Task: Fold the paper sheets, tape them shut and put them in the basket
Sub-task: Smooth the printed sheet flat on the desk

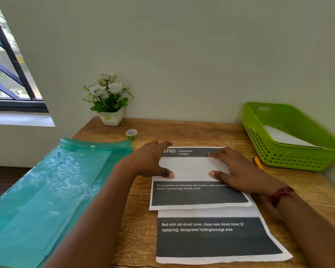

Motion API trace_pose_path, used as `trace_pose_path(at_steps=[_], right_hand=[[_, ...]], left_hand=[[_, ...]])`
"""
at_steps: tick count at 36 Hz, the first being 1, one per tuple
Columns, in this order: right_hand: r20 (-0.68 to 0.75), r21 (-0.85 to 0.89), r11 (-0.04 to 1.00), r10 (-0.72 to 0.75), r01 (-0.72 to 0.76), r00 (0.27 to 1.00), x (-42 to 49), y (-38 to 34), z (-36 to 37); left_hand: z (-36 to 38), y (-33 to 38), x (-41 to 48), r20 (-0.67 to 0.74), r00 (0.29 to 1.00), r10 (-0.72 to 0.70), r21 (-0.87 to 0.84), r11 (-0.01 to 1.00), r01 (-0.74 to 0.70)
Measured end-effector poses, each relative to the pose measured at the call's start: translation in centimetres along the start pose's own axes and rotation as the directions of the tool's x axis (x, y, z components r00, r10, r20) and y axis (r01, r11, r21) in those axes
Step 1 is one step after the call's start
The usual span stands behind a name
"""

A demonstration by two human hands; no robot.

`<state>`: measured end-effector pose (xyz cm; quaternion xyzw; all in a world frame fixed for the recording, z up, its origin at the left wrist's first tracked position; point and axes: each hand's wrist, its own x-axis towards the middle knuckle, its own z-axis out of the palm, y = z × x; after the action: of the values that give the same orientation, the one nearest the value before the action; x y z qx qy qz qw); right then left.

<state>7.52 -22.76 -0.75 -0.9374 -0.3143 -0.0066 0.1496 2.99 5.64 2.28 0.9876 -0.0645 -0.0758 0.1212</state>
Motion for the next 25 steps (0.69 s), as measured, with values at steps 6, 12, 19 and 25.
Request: trace_pose_path(at_steps=[6, 12, 19, 25], right_hand=[[-0.014, 0.017, 1.000, -0.004, 0.005, 1.000, 0.41, 0.54, 0.41], [-0.009, 0.015, 1.000, -0.006, 0.006, 1.000, 0.57, 0.70, 0.52], [-0.011, -0.001, 1.000, -0.022, 0.022, 1.000, 0.81, 1.13, 0.77], [-0.012, -0.009, 0.999, -0.041, 0.040, 0.999, 0.75, 1.04, 0.80]], left_hand=[[0.19, -0.40, 0.41, -0.006, 1.000, -0.021, -0.054, 0.998, 0.020], [0.02, -0.51, 0.35, 0.004, 1.000, -0.022, -0.102, 0.995, 0.022], [-0.08, -0.47, 0.40, 0.006, 1.000, -0.006, -0.111, 0.994, 0.007], [0.00, -0.56, 0.54, -0.011, 1.000, 0.010, -0.090, 0.996, -0.011]])
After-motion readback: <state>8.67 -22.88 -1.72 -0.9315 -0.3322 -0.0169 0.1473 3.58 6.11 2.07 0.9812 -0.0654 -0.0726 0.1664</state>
